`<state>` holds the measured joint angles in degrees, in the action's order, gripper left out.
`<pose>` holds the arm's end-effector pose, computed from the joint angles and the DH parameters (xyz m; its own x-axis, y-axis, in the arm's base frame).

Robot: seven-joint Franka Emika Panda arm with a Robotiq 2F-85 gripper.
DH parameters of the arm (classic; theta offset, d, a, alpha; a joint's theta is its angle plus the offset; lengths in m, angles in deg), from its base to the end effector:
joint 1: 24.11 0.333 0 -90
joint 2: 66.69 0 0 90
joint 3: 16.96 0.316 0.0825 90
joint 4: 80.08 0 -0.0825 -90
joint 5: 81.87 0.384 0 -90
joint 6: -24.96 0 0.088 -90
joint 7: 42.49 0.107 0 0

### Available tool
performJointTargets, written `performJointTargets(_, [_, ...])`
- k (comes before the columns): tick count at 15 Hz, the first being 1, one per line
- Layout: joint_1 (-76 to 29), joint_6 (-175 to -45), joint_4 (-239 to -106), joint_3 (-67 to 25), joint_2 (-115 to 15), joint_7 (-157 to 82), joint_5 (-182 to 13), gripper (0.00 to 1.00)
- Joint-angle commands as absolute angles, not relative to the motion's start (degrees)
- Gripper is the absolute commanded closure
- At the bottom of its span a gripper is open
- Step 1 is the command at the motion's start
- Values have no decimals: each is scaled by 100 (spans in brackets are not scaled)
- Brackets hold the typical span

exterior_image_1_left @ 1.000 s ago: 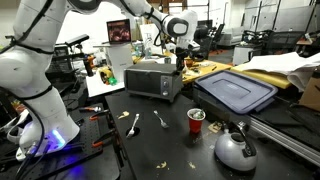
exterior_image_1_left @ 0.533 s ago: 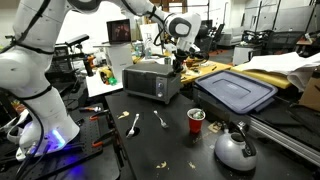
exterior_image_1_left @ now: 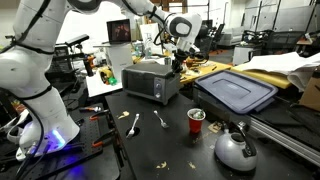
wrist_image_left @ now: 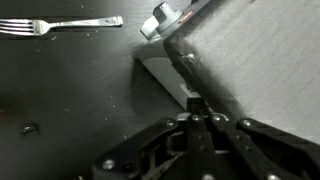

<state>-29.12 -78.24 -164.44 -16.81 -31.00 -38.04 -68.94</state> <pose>0.6785 -0.0391 0.2946 0.9284 -0.2060 -0.3092 -0.2675 -0.9481 -0.1717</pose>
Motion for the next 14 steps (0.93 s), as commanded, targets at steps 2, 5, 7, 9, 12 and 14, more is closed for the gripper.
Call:
performJointTargets(2, [-2771, -7823, -16311, -1883, -3298, -3376, -7161, 100])
performJointTargets(5, [-2755, -7762, -16412, -1954, -3522, -3400, -7382, 100])
performJointTargets(7, [-2785, -7774, -16511, -1980, -3696, -3458, -7485, 100])
performJointTargets(9, [-2816, -7741, -16609, -1997, -3884, -3546, -7567, 100])
performJointTargets(12, [-2875, -7611, -16856, -1966, -4230, -3806, -7552, 100])
performJointTargets(14, [-2917, -7654, -16980, -1954, -4350, -4067, -7549, 100])
